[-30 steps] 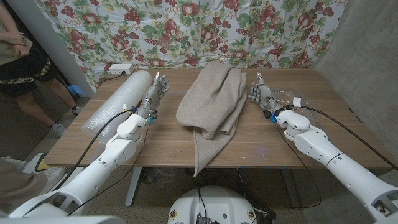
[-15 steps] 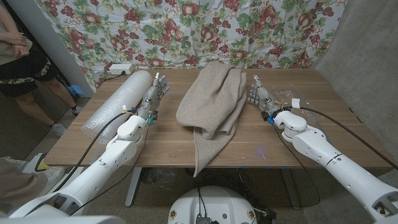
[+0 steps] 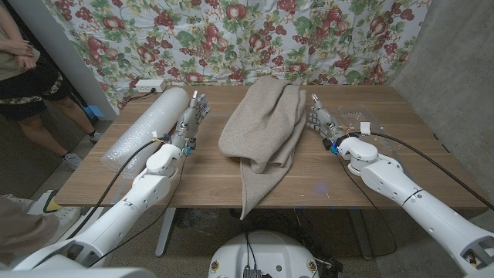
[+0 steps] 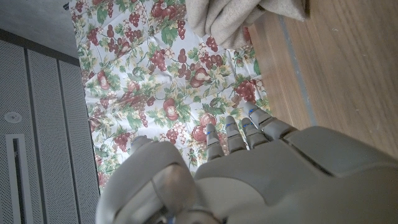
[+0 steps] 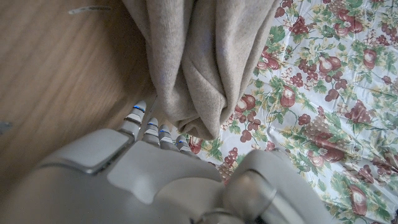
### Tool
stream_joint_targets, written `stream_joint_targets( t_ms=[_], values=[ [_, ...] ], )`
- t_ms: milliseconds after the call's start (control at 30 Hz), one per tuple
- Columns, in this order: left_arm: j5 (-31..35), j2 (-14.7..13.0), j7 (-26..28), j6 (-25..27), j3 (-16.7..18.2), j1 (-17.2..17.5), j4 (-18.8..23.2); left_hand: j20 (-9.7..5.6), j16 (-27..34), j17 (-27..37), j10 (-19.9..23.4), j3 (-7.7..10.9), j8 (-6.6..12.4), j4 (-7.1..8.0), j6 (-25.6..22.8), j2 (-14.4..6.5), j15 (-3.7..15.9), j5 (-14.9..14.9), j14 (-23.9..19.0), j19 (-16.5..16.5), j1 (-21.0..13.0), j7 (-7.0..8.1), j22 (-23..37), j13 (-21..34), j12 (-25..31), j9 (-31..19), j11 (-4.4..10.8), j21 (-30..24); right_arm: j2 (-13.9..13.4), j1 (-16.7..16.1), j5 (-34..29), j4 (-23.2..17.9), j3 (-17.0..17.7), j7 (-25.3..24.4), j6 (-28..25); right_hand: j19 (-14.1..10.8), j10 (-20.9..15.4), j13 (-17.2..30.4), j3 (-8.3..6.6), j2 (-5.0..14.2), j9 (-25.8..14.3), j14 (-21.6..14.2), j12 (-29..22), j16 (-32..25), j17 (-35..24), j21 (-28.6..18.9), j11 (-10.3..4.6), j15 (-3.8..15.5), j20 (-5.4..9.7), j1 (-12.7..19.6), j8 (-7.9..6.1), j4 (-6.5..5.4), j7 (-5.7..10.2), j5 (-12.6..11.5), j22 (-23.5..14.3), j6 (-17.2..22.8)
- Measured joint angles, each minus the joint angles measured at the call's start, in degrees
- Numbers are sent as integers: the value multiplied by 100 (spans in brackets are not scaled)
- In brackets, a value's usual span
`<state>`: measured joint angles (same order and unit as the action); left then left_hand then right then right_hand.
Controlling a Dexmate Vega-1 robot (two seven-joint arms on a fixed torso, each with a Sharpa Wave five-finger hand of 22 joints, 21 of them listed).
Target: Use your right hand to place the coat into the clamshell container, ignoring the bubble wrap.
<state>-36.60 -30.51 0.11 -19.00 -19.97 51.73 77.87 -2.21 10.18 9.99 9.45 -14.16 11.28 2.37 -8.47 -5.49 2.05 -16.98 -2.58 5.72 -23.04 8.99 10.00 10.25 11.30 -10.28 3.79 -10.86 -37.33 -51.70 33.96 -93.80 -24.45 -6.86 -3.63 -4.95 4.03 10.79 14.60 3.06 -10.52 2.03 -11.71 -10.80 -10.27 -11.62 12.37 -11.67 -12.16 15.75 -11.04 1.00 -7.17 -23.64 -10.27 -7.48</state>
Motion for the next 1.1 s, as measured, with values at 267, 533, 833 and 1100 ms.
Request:
stream_joint_targets(
  t_ms=[267,533,833,1100],
  values=[
    [2,-18,40,19,9,39,55,0,0,0,0,0,0,0,0,0,0,0,0,0,0,0,0,0,0,0,0,0,-11,2,-1,-174,-31,-202,-298,-71,0,0,-79,194,0,-20,0,0,0,0,0,-20,-11,404,0,217,35,-83,0,35],
    [2,-32,67,74,12,60,95,0,0,0,0,24,0,-24,0,0,0,0,0,0,0,0,0,0,0,0,0,0,-5,44,-2,-293,-77,-321,-515,-71,0,0,-29,192,-29,-20,0,-1,0,0,0,-20,-11,402,0,263,32,-83,1,32],
    [-5,-43,86,101,15,91,129,0,0,0,0,24,0,-24,0,0,0,0,-1,0,0,0,0,0,0,0,0,0,6,62,-24,-430,-121,-472,-740,-93,0,0,76,109,-49,-20,0,-1,0,0,0,-20,11,380,-24,267,31,-138,5,237],
    [-13,-55,80,108,17,103,140,0,0,0,0,24,0,-24,0,-24,0,0,0,0,-24,0,0,0,0,0,0,0,-1,62,-75,-570,-172,-578,-901,-92,0,-1,106,108,-49,-19,0,-1,0,0,0,-20,11,379,-24,286,59,-161,15,264]
  ],
)
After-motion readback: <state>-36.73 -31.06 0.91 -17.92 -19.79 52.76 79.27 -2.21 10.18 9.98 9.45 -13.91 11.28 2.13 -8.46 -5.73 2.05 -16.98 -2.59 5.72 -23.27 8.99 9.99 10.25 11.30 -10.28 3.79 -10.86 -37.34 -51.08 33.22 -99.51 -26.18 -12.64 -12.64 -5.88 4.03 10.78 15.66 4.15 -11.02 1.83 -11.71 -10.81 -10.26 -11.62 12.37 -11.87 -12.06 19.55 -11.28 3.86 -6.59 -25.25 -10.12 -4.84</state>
